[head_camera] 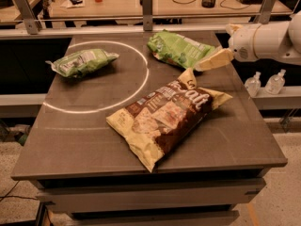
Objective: Pick green rice chip bag
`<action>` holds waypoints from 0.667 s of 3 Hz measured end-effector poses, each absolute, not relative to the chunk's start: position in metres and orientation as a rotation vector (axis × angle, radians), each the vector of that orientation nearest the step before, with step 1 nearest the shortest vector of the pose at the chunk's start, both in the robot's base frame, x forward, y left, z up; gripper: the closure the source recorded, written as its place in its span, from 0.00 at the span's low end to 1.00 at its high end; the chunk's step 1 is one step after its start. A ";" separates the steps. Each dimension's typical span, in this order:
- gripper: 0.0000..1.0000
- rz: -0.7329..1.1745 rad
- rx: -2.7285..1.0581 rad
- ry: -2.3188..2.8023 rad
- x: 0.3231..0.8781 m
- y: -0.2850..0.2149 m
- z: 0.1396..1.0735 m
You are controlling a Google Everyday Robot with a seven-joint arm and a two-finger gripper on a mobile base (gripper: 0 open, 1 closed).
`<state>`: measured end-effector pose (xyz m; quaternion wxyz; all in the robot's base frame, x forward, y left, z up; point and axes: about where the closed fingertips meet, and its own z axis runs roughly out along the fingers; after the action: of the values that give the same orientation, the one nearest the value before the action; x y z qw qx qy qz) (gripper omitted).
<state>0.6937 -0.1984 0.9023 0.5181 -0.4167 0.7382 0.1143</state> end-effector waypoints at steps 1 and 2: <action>0.00 0.319 -0.917 1.835 0.719 -0.186 0.893; 0.00 0.342 -0.855 1.926 0.737 -0.177 0.878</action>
Offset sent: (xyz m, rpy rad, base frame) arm 0.0647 0.0280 -0.0393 0.0781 0.2446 -0.1850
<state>0.7373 -0.1767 0.8784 0.4824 -0.3507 0.7903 0.1403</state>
